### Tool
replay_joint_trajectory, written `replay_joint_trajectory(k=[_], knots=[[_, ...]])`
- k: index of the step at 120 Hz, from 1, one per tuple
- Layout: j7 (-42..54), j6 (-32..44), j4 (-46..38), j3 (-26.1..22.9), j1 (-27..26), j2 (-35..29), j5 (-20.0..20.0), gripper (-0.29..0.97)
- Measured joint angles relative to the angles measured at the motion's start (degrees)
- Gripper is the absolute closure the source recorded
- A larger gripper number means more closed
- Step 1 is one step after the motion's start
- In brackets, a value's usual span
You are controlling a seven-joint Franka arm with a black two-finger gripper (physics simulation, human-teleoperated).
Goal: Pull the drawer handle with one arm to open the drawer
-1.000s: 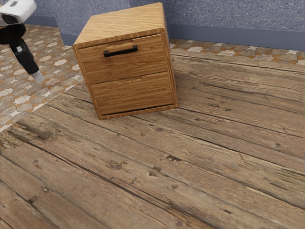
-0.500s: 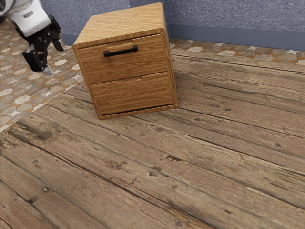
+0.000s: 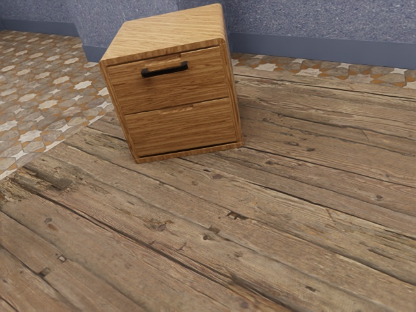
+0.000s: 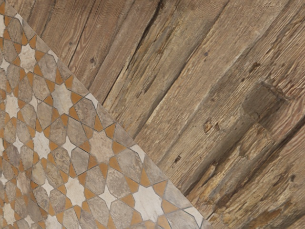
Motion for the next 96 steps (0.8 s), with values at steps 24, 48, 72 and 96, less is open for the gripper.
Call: replay_joint_trajectory(k=[24,48,72,96], knots=[[1.25,1.27,4.58,-10.89,-1.44,2.89,-1.98,0.01],[-5.02,0.06,3.02,-11.84,-5.16,2.98,-2.03,0.01],[-13.88,-0.27,3.31,-12.65,-5.09,4.47,-2.90,0.00],[-20.04,0.77,6.85,-16.34,-6.25,7.69,-3.62,0.00]])
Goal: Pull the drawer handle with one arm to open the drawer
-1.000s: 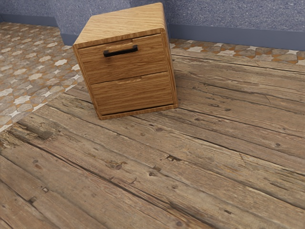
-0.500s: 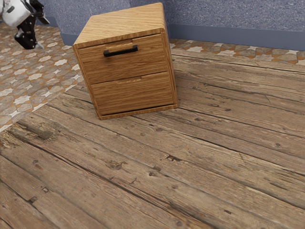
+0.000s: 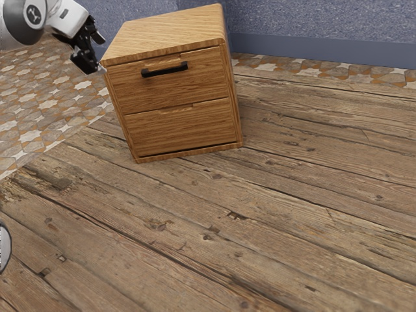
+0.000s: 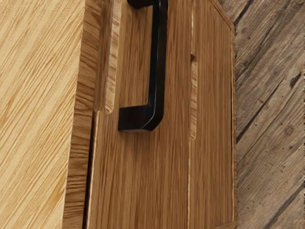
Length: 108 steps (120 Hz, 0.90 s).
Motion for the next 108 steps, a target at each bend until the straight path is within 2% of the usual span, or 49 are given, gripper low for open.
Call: replay_joint_trajectory(k=[22,44,77,97,108], knots=[[-3.91,0.22,-0.48,-0.44,-0.96,0.23,-0.09,0.00],[-6.88,0.65,-0.45,-3.49,-2.96,0.45,-0.04,0.00],[-9.95,2.50,0.19,-2.96,-4.63,4.20,0.76,0.00],[-10.44,3.23,0.21,-2.84,-7.17,4.96,8.31,0.00],[-10.61,3.56,0.25,-2.74,-6.87,5.79,10.91,0.00]])
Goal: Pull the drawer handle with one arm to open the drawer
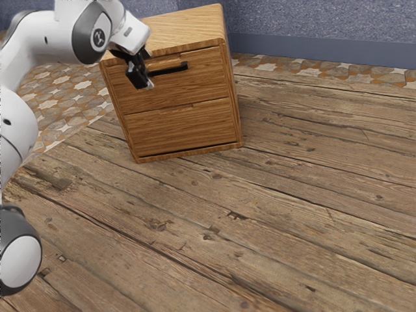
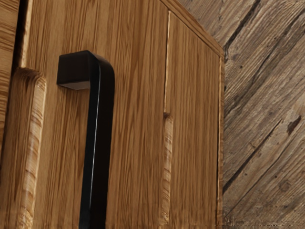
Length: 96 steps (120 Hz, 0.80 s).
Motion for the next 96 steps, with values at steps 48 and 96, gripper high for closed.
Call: replay_joint_trajectory(k=[48,96], knots=[[-0.18,2.82,0.73,-0.72,-0.86,0.68,2.19,0.00],[1.78,6.39,0.35,-1.94,0.93,1.77,-1.88,0.00]])
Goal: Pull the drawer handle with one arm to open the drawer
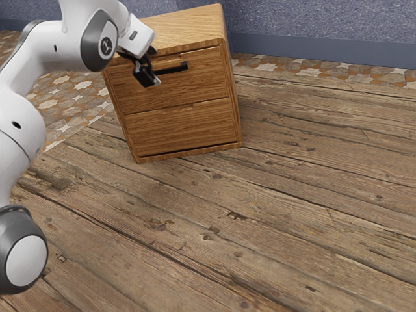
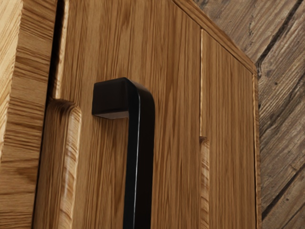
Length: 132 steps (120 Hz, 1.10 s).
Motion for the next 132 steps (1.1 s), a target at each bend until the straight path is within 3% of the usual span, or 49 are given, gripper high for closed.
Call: replay_joint_trajectory(k=[78,132], knots=[[2.94,-4.35,-0.19,0.11,0.28,-0.03,-6.23,0.00],[4.46,-5.78,-1.48,0.25,0.22,-0.67,-7.71,0.00]])
